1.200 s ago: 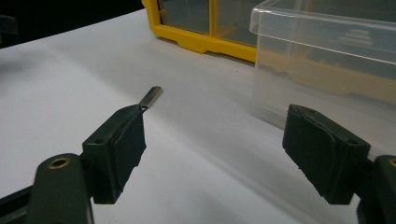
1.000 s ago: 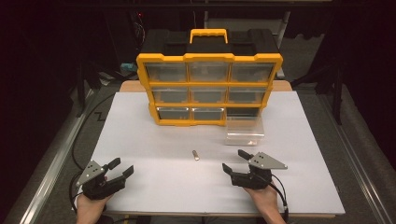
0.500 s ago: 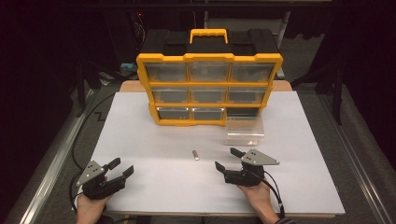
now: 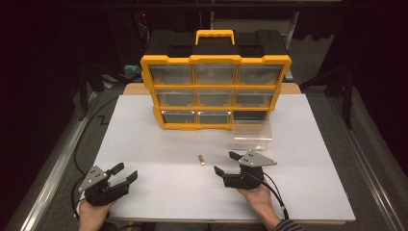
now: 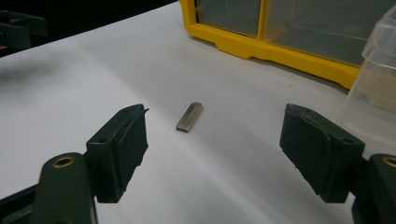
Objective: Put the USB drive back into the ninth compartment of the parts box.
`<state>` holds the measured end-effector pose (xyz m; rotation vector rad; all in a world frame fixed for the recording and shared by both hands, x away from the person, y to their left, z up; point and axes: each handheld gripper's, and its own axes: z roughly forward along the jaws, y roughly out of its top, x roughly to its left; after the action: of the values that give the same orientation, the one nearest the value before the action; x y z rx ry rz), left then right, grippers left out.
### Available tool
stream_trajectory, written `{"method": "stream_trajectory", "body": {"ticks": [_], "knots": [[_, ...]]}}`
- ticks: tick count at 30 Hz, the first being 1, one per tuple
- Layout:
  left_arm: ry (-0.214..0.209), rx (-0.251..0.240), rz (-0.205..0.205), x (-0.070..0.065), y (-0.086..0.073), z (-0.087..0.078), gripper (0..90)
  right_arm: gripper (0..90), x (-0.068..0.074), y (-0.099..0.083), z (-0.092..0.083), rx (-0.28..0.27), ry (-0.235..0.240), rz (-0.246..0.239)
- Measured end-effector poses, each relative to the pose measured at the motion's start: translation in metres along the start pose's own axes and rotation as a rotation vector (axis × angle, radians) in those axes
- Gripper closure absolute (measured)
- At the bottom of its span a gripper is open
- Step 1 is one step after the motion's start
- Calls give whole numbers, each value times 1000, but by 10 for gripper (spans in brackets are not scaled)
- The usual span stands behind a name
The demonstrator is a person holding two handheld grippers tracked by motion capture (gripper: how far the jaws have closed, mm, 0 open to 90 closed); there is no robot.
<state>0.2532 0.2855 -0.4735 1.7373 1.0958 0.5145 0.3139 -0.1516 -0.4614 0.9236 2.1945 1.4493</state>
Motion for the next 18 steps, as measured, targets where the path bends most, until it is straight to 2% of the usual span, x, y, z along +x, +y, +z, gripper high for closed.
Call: {"method": "stream_trajectory", "body": {"ticks": [5, 7, 8, 14, 18], "knots": [[0, 0, -1, 0, 0, 0, 356, 258, 3, 4, 6, 30, 13, -7], [0, 0, -1, 0, 0, 0, 356, 296, 4, 8, 11, 72, 34, 11], [0, 0, -1, 0, 0, 0, 356, 296, 4, 8, 11, 72, 34, 11], [-2, 1, -4, 1, 0, 0, 356, 345, 7, 15, 24, 155, 49, 14], [-2, 1, -3, 0, 0, 0, 356, 361, 7, 24, 33, 220, 61, 41]]}}
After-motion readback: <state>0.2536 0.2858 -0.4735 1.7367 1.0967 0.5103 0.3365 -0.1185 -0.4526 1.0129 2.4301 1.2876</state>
